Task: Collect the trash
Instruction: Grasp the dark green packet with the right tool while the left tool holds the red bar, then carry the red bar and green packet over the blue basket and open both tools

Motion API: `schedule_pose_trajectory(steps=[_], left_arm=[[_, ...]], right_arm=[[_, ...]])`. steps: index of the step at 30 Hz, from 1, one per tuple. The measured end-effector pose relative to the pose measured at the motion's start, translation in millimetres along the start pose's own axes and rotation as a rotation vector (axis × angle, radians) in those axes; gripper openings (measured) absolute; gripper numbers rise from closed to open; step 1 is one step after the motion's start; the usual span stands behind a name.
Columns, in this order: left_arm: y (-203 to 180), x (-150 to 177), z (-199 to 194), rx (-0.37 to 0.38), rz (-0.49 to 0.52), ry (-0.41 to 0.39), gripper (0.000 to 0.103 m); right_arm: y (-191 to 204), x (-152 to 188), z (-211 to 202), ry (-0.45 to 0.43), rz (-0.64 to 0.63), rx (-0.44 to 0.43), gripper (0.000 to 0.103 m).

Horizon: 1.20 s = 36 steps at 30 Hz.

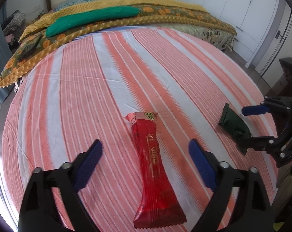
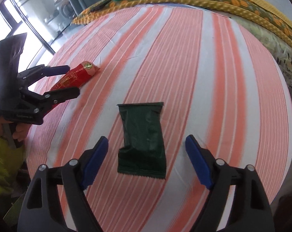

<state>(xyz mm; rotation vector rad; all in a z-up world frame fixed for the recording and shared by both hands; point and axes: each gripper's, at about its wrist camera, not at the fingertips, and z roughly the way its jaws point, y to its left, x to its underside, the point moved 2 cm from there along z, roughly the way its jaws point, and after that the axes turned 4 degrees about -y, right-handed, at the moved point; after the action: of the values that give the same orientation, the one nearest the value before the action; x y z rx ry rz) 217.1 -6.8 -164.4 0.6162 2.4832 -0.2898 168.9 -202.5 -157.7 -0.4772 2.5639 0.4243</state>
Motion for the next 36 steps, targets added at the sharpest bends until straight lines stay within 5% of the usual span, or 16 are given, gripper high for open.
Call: schedule_pose_trajectory(steps=[3,5,7,11,18,25,36], left_arm=[[-9,-2,0,-0.031,0.036,0.002,0.070],[-12,-3,-1,-0.039,0.052,0.004,0.041],[-14,-2,-2,-0.054,0.058,0.002,0.022],[-16,1,-16,-0.018,0.027,-0.029,0.012],[-55,3,-44,0.038,0.050,-0.090,0.009],[-131,3,-60,0.180,0.099,-0.121,0.007],[-318,-36,-41,0.429,0.251,-0.099,0.006]], right_arm=[[3,-5,8,0.022,-0.006,0.046,0.060],[3,-5,6,0.012,-0.001,0.037,0.036],[2,-3,0,0.000,0.026,0.020,0.034],[0,5,-21,-0.056,0.049,0.020,0.034],[-6,32,-58,-0.133,0.100,0.001,0.034],[-37,86,-110,-0.218,0.207,-0.008,0.034],[-194,191,-211,-0.301,0.471,0.326,0.034]])
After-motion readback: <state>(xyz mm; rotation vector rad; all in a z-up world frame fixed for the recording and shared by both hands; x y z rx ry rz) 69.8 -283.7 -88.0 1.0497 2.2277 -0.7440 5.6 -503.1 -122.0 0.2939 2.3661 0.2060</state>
